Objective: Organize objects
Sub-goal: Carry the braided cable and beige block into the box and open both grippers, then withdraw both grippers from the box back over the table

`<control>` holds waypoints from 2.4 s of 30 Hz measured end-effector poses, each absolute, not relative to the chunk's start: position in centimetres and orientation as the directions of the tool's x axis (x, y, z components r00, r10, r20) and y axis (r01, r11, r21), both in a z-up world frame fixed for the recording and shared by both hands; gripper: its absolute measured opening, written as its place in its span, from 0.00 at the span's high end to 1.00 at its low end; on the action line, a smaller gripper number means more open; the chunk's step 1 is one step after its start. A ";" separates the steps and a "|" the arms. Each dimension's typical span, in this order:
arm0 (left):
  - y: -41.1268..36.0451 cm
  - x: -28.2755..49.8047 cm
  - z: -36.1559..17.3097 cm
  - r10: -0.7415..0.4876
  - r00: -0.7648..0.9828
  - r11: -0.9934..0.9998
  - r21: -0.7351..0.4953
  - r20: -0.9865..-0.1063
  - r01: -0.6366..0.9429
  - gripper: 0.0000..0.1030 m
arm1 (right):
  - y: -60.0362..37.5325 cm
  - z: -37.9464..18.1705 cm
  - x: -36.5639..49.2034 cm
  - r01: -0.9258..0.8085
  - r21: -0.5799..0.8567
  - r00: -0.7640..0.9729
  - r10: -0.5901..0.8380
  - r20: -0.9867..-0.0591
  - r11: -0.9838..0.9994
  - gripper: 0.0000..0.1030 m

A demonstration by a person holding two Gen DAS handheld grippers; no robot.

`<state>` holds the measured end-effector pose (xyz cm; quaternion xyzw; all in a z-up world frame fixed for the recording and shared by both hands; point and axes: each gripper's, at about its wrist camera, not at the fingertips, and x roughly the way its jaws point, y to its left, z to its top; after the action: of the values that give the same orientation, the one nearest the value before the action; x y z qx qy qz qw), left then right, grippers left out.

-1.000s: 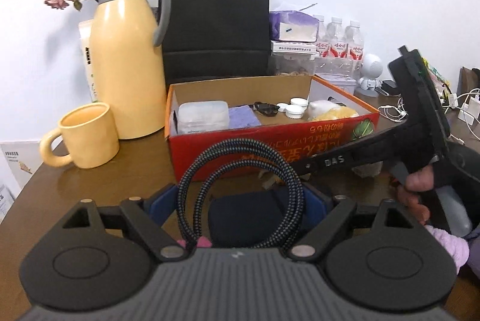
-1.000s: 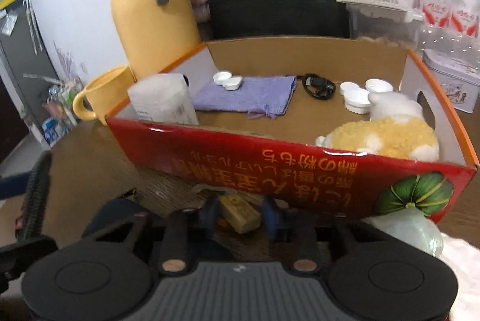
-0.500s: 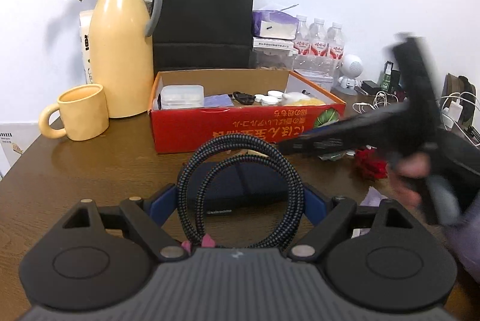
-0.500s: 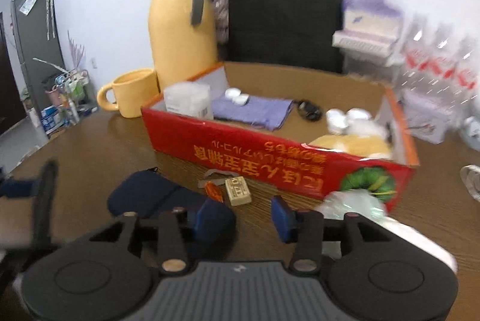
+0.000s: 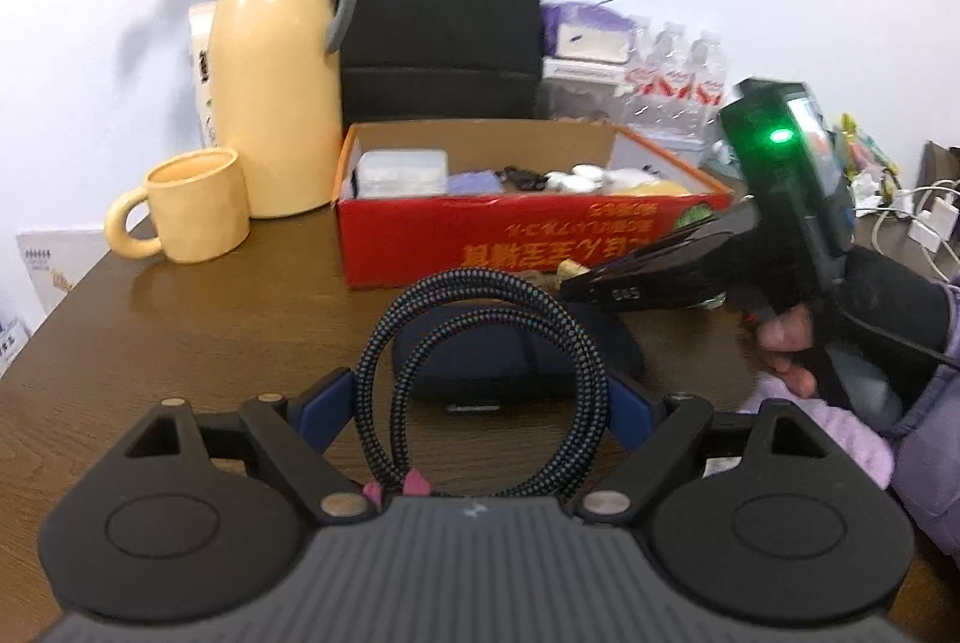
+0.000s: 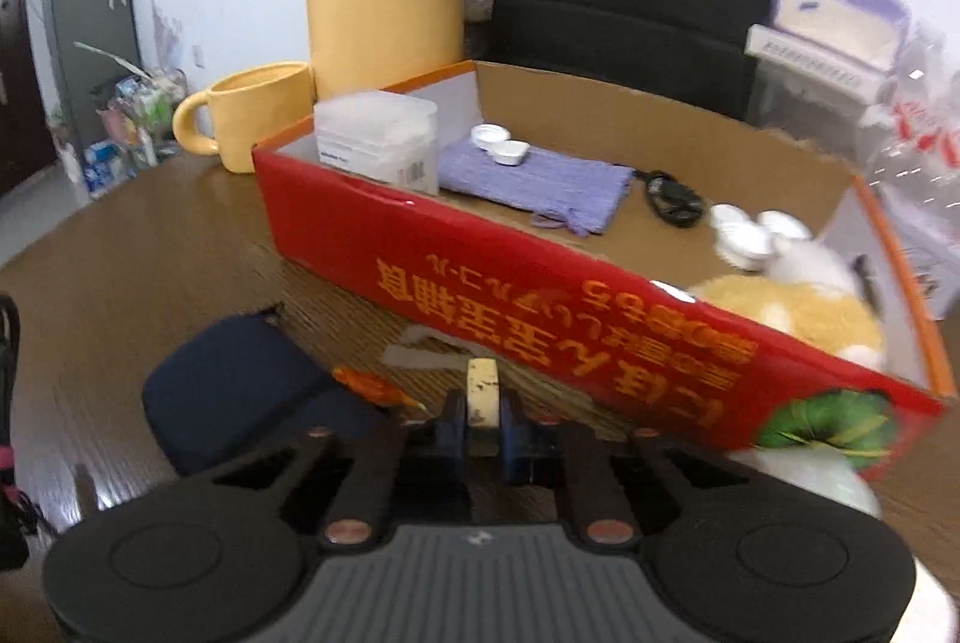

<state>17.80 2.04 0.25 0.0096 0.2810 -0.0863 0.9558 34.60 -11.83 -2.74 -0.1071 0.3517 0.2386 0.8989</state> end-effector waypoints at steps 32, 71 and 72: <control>-3.9 55.7 4.1 -0.051 0.590 0.988 0.045 -0.805 0.147 0.15 | -15.4 2.1 48.8 -0.391 0.044 0.606 0.293 -0.740 0.919 0.90; -0.3 9.9 1.2 -0.304 0.720 0.949 -0.133 -0.624 0.286 0.05 | -19.4 1.5 6.2 -0.279 0.002 0.811 0.237 -0.534 0.960 0.25; -0.4 10.1 1.2 -0.290 0.726 0.953 -0.120 -0.623 0.278 0.07 | -19.7 1.0 6.0 -0.271 -0.011 0.806 0.221 -0.549 0.962 0.25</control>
<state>10.09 -0.37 1.18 -0.0094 0.3368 -0.1528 0.9291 6.01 -19.73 1.03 -0.0443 0.2829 0.1297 0.9493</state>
